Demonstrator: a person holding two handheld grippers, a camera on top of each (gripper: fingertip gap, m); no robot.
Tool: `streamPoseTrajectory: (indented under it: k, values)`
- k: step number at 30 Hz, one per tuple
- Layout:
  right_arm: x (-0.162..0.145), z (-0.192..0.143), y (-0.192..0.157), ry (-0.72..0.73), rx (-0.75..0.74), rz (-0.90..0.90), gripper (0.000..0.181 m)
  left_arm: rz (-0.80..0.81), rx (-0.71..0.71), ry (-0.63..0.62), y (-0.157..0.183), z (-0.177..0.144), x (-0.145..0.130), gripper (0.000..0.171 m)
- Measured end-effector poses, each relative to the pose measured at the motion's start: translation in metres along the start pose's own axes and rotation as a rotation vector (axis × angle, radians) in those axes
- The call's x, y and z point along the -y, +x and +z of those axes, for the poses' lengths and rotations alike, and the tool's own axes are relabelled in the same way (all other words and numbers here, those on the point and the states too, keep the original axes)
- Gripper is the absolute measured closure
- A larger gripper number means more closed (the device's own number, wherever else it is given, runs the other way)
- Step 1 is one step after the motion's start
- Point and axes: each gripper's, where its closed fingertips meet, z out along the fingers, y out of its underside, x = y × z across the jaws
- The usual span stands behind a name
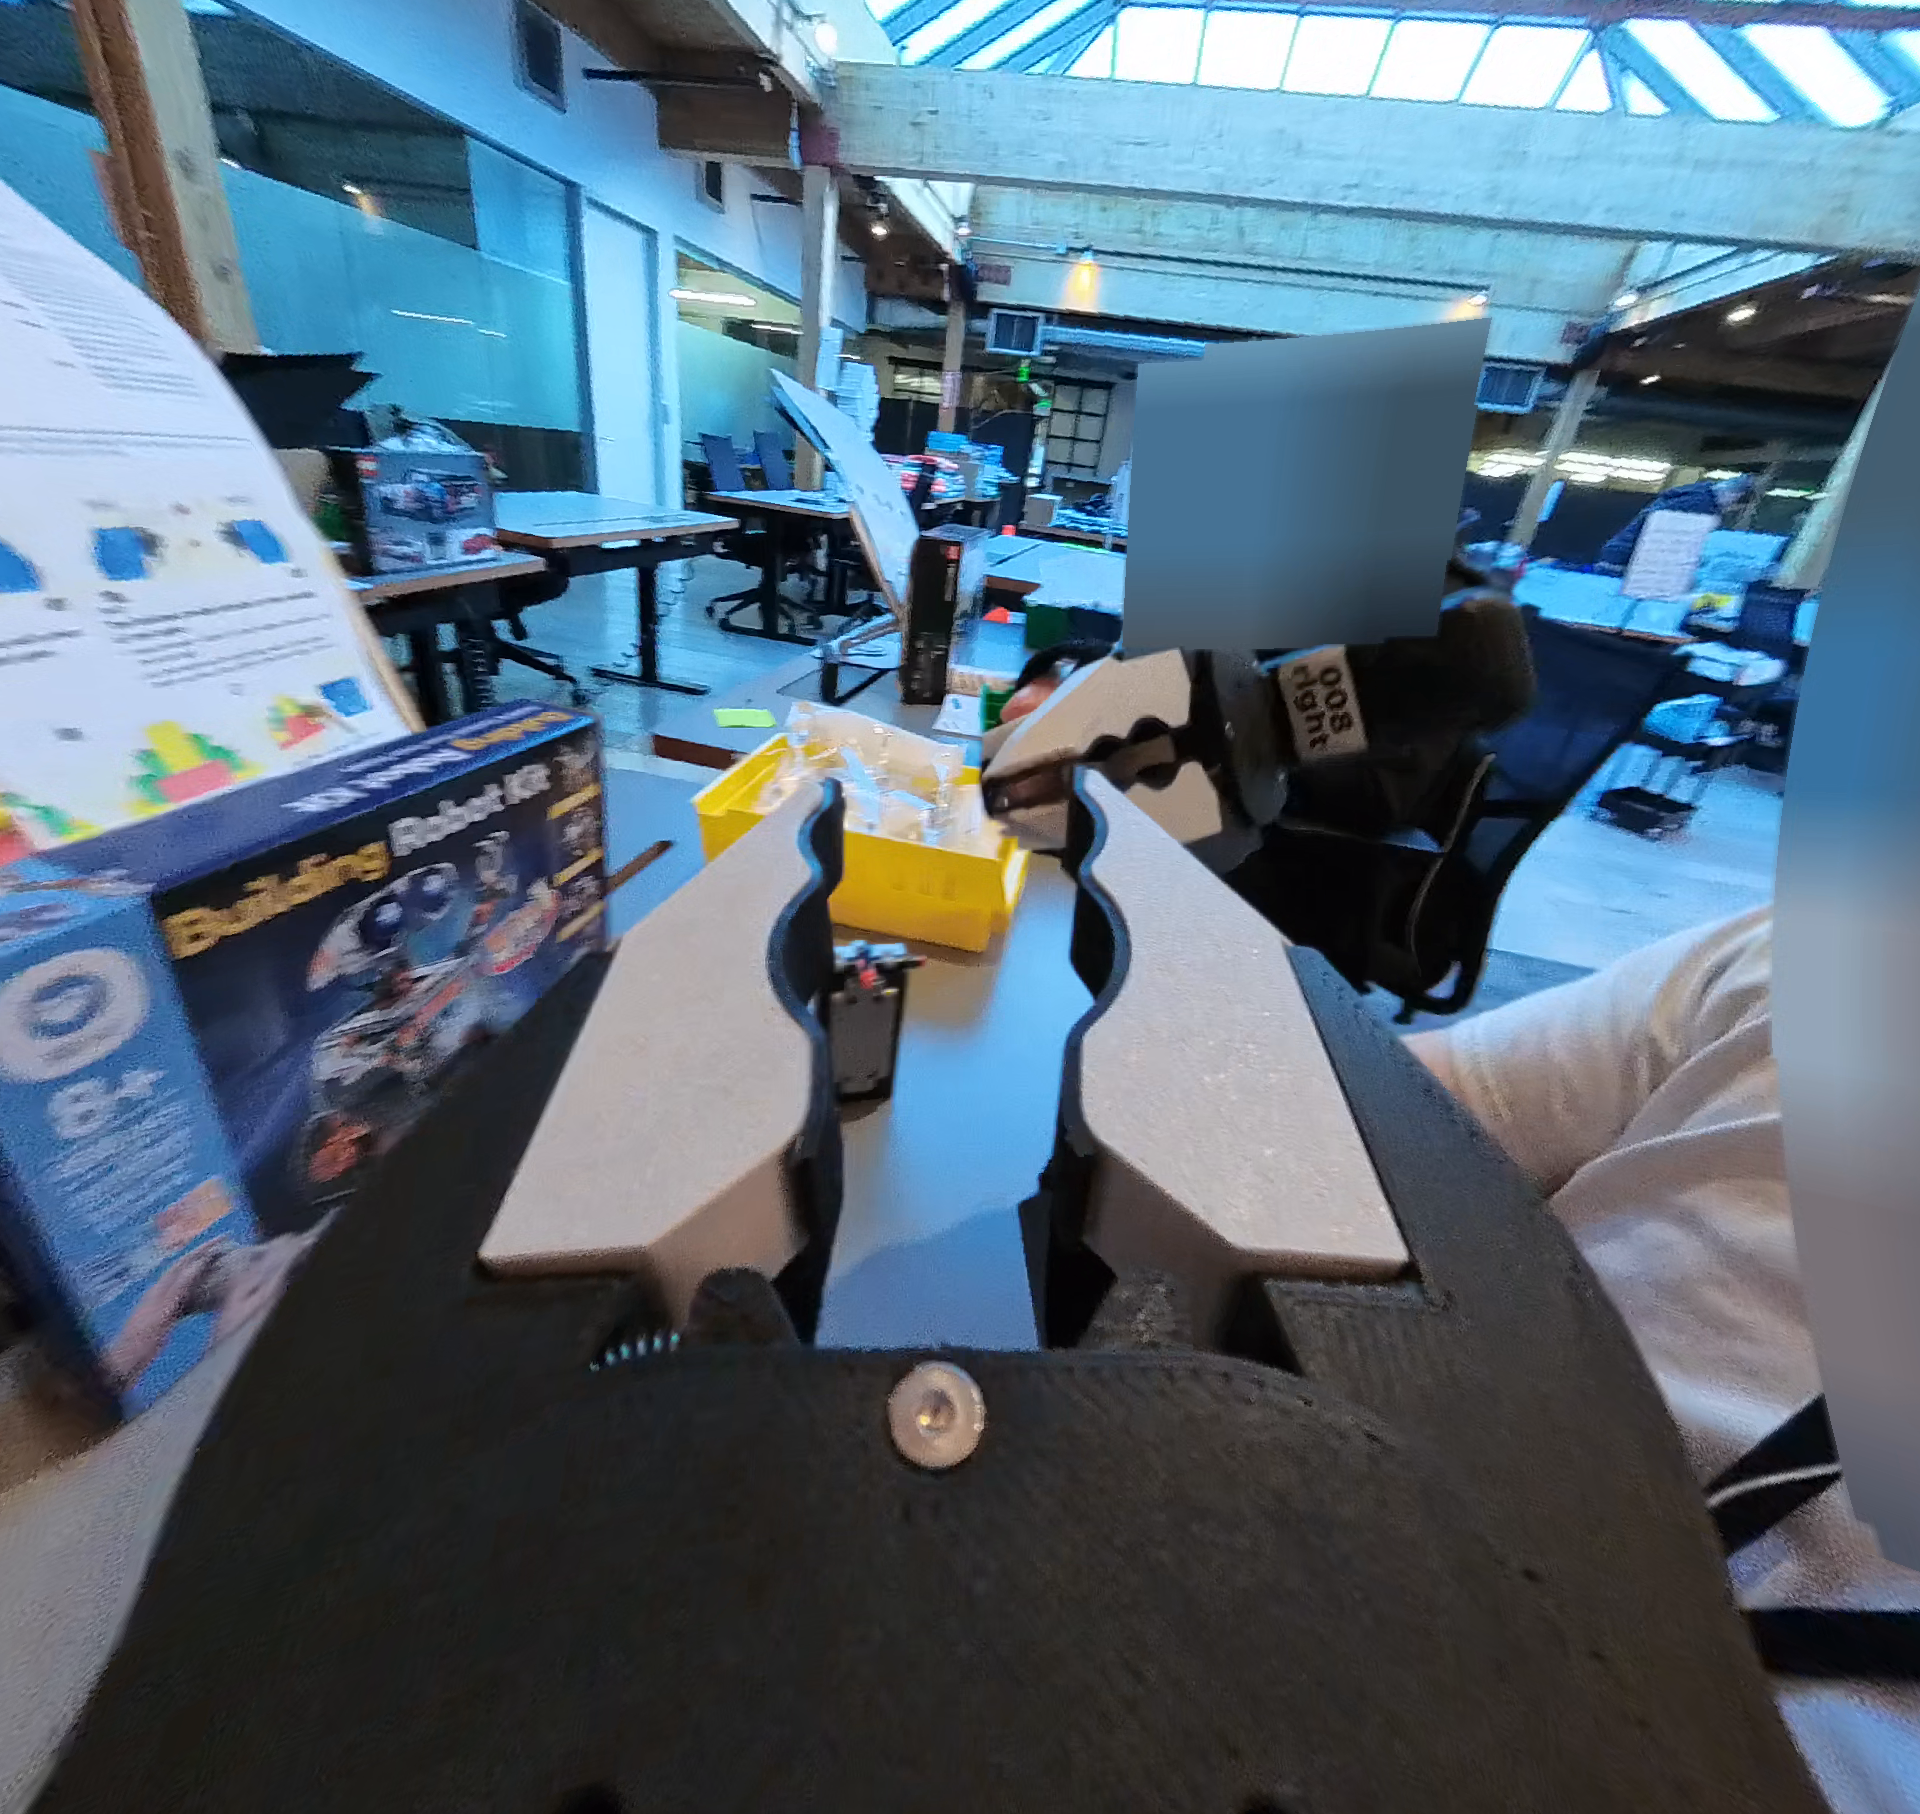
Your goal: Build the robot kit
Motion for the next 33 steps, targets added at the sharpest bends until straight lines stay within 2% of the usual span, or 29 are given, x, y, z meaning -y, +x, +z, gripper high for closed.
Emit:
streamPoseTrajectory:
  k: [3,6,13,20,24,29,33]
  values:
    - [-0.005,-0.004,-0.004,-0.006,-0.016,-0.080,0.179,-0.035,-0.062,-0.056,0.004,0.028,-0.017,0.145]
    - [-0.021,-0.008,-0.001,-0.079,-0.039,-0.120,0.179,0.037,-0.031,-0.124,-0.004,0.040,-0.036,0.151]
    - [-0.029,-0.010,-0.002,-0.098,-0.034,-0.153,0.179,0.038,-0.059,-0.125,-0.003,0.043,-0.039,0.148]
    - [-0.021,-0.009,-0.005,-0.074,-0.038,-0.194,0.179,0.057,-0.071,-0.168,-0.002,0.040,-0.047,0.152]
    - [-0.002,-0.017,-0.002,0.050,-0.049,-0.137,0.179,0.108,-0.097,-0.199,0.008,0.033,-0.050,0.155]
    - [0.038,-0.046,0.015,0.347,-0.045,0.078,0.179,0.107,-0.173,-0.120,0.030,0.023,-0.031,0.156]
    - [0.048,-0.059,0.022,0.427,-0.041,0.139,0.179,0.042,-0.233,-0.053,0.047,0.018,-0.015,0.157]
